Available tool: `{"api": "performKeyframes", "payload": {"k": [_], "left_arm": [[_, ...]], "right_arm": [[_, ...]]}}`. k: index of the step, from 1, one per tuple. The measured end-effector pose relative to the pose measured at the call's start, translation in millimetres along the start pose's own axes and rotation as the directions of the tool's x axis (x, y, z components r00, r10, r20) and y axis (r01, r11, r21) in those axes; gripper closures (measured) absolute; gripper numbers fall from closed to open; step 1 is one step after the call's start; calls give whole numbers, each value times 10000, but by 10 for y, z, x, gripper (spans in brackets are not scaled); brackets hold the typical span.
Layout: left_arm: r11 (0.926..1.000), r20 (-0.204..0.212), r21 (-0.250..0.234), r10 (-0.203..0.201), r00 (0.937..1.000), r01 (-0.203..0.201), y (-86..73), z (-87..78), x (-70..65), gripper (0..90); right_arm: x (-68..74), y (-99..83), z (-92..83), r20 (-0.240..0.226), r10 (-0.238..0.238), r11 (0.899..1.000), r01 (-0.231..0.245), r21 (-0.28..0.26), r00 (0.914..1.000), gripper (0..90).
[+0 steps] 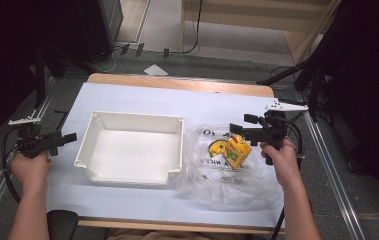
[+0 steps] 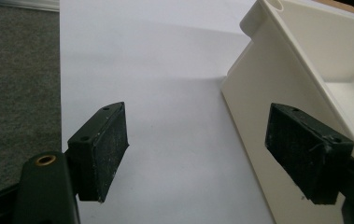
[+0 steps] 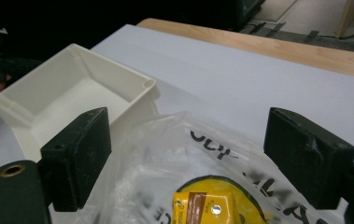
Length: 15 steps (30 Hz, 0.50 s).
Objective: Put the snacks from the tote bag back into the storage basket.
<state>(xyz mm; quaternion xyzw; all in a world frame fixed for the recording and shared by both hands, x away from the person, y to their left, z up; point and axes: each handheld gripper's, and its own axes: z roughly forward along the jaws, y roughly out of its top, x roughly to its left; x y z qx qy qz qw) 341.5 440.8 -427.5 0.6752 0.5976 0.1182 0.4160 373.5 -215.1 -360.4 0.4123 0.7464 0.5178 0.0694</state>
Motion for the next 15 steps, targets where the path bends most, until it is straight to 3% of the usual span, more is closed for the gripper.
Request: {"api": "performKeyframes", "payload": {"k": [2, 4, 9, 12, 13, 15], "left_arm": [[10000, 6, -9, 5, 10000, -5, 0, -1, -1, 223], [10000, 6, -20, 3, 10000, -3, 3, -1, -2, 223], [10000, 8, -26, 14, 10000, -14, 12, 12, -4, 223], [10000, 9, -12, 23, 10000, -23, 18, 21, -6, 224], [10000, 3, -15, 61, 10000, -61, 25, 32, -12, 224], [10000, 9, -3, 43, 10000, -43, 32, 40, -17, 225]], "right_arm": [[13, 0, 9, 98, -86, 9999, 85, 143, 9999, 166], [51, -6, 34, 500, -272, 9988, 251, 415, 9984, 179], [52, -16, 40, 713, -343, 9974, 297, 652, 9969, 187], [47, -30, 26, 586, -524, 9945, 468, 932, 9969, 186], [44, -42, 14, 296, -579, 9924, 543, 1108, 9979, 183], [38, -43, 4, 148, -447, 9924, 427, 1158, 9989, 187]]}}
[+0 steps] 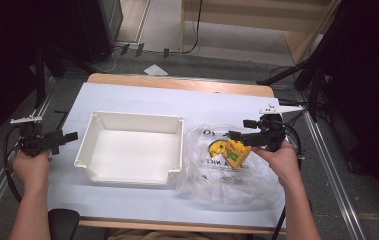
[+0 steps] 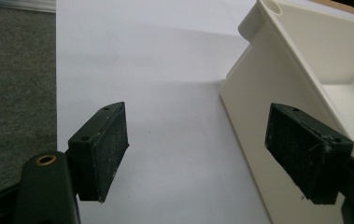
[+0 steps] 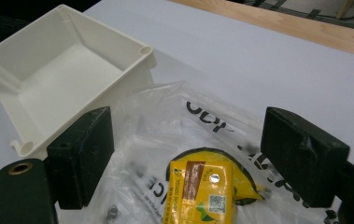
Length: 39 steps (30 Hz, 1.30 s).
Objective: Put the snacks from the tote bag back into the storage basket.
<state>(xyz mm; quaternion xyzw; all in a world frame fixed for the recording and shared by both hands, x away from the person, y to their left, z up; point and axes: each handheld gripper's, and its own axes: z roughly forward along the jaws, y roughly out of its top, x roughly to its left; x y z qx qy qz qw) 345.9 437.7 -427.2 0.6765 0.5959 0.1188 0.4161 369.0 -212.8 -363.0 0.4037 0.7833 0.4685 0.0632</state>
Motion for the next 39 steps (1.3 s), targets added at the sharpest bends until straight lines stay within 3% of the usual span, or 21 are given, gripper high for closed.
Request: {"api": "performKeyframes", "payload": {"k": [4, 9, 14, 18, 26, 28, 37, 39], "left_arm": [[10000, 7, -9, 9, 10000, -9, 9, 10, -2, 225], [10000, -4, 38, 62, 10000, -62, 31, 36, -14, 227], [10000, 40, 22, 69, 10000, -69, 38, 51, -21, 227], [10000, 42, 1, 48, 10000, -48, 38, 49, -18, 227], [10000, 35, 7, 52, 10000, -52, 38, 51, -18, 227], [10000, 46, 20, 81, 10000, -81, 39, 58, -21, 227], [10000, 45, 20, 82, 10000, -82, 41, 60, -20, 227], [10000, 39, -4, 70, 10000, -70, 40, 60, -20, 227]], "right_arm": [[14, 3, -21, 64, 57, 9998, -59, 196, 10000, 186], [62, 19, -40, 571, -308, 9938, 245, 1080, 9979, 210], [89, 26, -46, 681, -436, 9861, 320, 1631, 9967, 257], [108, 8, -14, 929, -881, 9698, 641, 2352, 9918, 288], [113, 0, 40, 1203, -725, 9544, 338, 2967, 9901, 309], [118, 4, 67, 1378, -720, 9429, 224, 3324, 9878, 310], [129, -35, 197, 1423, -878, 9215, 261, 3876, 9859, 332], [136, -50, 242, 1432, -1065, 9111, 389, 4103, 9839, 344]]}}
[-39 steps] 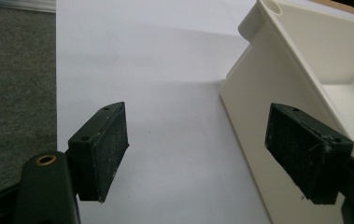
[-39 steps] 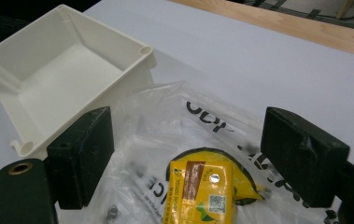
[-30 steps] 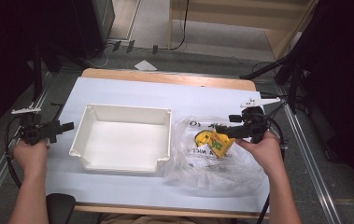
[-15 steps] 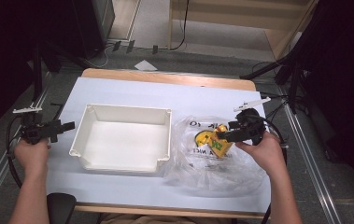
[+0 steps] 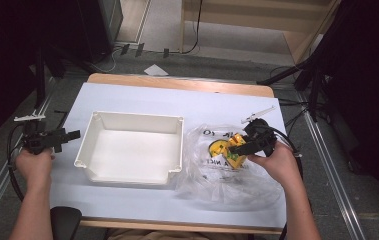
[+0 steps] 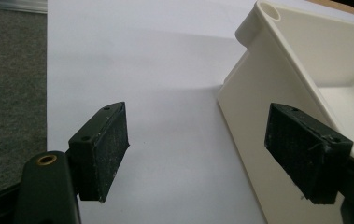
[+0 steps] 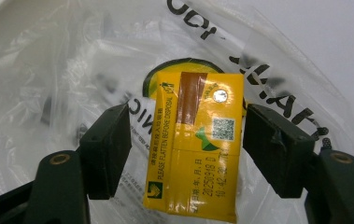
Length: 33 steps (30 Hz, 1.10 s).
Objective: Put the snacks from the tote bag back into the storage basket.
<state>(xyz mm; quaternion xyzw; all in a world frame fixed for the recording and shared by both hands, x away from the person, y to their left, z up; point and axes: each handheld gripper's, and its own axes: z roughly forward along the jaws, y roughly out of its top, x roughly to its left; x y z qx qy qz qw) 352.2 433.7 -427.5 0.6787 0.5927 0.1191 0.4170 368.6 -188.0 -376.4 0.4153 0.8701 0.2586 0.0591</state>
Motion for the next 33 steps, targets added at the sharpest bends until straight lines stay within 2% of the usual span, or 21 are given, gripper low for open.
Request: {"api": "performKeyframes", "payload": {"k": [4, 14, 20, 26, 28, 33], "left_arm": [[10000, -3, 14, 14, 10000, -14, 0, 0, 1, 227], [10000, -13, 43, 22, 10000, -22, -1, 0, -1, 227], [10000, -4, 33, 4, 10000, -4, -1, -2, 0, 227], [10000, -6, 43, 0, 10000, 0, -2, 0, 0, 227], [10000, -8, 48, 14, 10000, -14, -2, 4, -1, 227], [10000, -10, 47, 0, 10000, 0, -2, 2, 0, 227]], "right_arm": [[-5, 2, 58, 145, -36, 9995, 32, 300, 9999, 359], [-44, 0, 180, 150, 561, 9947, -572, 860, 9983, 411], [-26, -1, 266, 198, 540, 9922, -559, 1114, 9983, 426], [-30, -5, 312, 254, 504, 9921, -530, 1134, 9984, 435], [-15, -2, 310, 448, 392, 9924, -441, 1146, 9982, 481], [1, -1, 309, 592, 51, 9934, -119, 1141, 9982, 500]]}}
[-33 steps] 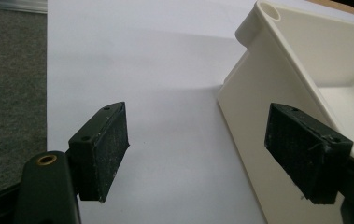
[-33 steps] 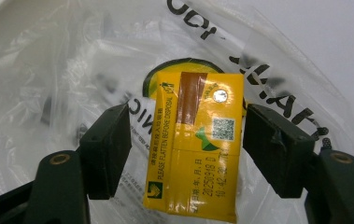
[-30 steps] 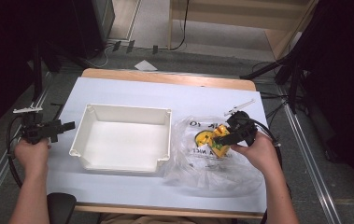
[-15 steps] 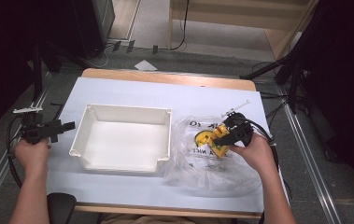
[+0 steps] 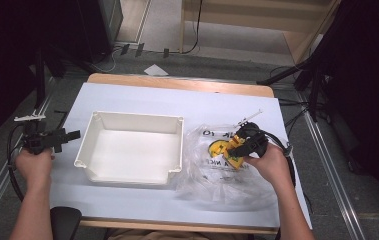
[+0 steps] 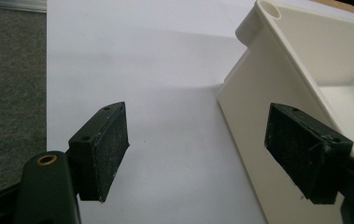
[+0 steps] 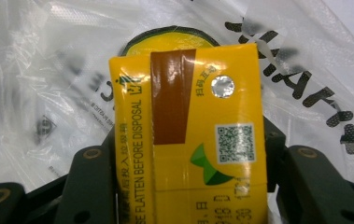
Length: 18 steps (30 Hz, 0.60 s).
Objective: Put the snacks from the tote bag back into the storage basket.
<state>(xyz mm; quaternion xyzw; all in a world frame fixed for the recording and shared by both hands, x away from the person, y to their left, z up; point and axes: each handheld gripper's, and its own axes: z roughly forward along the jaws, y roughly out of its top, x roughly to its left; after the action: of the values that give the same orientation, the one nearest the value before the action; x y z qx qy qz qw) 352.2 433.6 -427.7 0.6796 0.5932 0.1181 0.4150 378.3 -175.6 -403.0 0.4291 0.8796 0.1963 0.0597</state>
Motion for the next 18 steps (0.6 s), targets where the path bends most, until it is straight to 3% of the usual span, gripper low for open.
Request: {"api": "performKeyframes", "payload": {"k": [8, 18], "left_arm": [[10000, 2, 1, 24, 10000, -24, 0, 0, -1, 227], [10000, -10, -8, 4, 10000, -4, 0, -2, 1, 227]], "right_arm": [[-12, -14, -13, -28, -405, 9991, 404, -123, 9992, 514], [-31, -8, -41, -74, -563, 9982, 562, -196, 9984, 522]]}}
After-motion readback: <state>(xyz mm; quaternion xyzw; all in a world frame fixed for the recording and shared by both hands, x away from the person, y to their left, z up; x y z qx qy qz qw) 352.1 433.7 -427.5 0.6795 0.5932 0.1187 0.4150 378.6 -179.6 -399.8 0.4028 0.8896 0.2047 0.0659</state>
